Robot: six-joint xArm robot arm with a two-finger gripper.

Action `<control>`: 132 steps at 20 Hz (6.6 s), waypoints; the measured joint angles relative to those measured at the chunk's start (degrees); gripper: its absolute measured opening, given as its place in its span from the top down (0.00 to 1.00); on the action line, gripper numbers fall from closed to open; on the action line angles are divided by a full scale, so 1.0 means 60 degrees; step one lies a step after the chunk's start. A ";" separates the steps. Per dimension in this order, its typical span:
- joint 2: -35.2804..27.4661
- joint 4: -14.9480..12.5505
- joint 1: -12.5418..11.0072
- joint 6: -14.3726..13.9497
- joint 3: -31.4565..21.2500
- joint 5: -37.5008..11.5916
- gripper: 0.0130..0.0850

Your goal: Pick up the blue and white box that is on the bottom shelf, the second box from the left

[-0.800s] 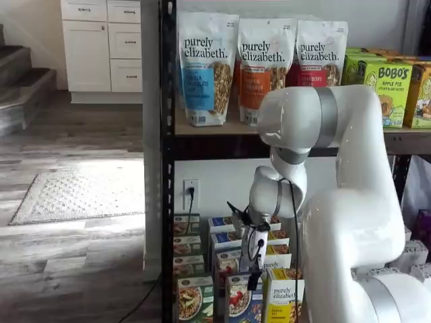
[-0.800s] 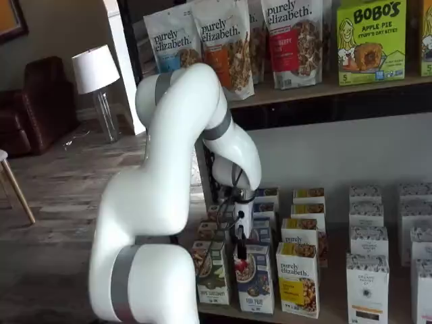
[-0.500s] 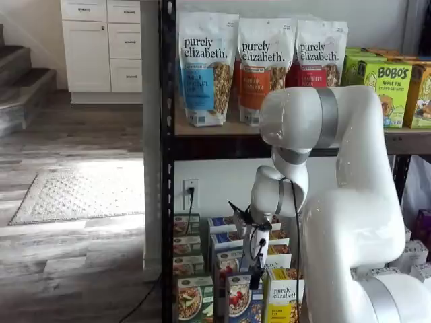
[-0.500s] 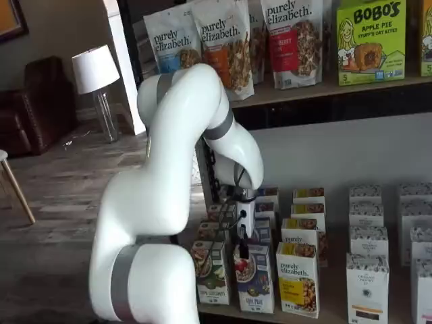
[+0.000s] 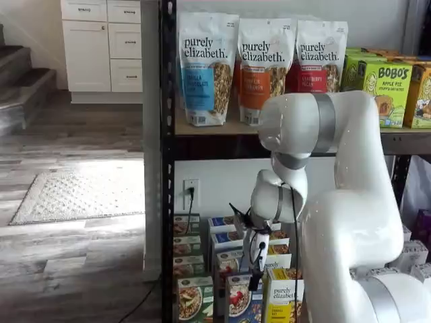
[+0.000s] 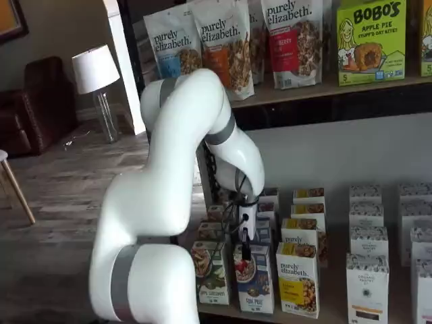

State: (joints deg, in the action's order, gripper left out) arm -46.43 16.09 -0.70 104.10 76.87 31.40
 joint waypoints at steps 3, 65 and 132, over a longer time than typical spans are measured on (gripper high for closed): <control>-0.0203 0.0191 0.0021 0.0155 0.0125 -0.0152 0.00; -0.1998 -0.0863 0.0069 -0.0795 0.1892 -0.0107 0.17; 0.4394 0.0805 0.0927 -0.0057 -0.5365 -0.0804 0.50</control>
State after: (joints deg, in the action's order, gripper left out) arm -20.07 20.92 4.87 103.76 44.68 26.58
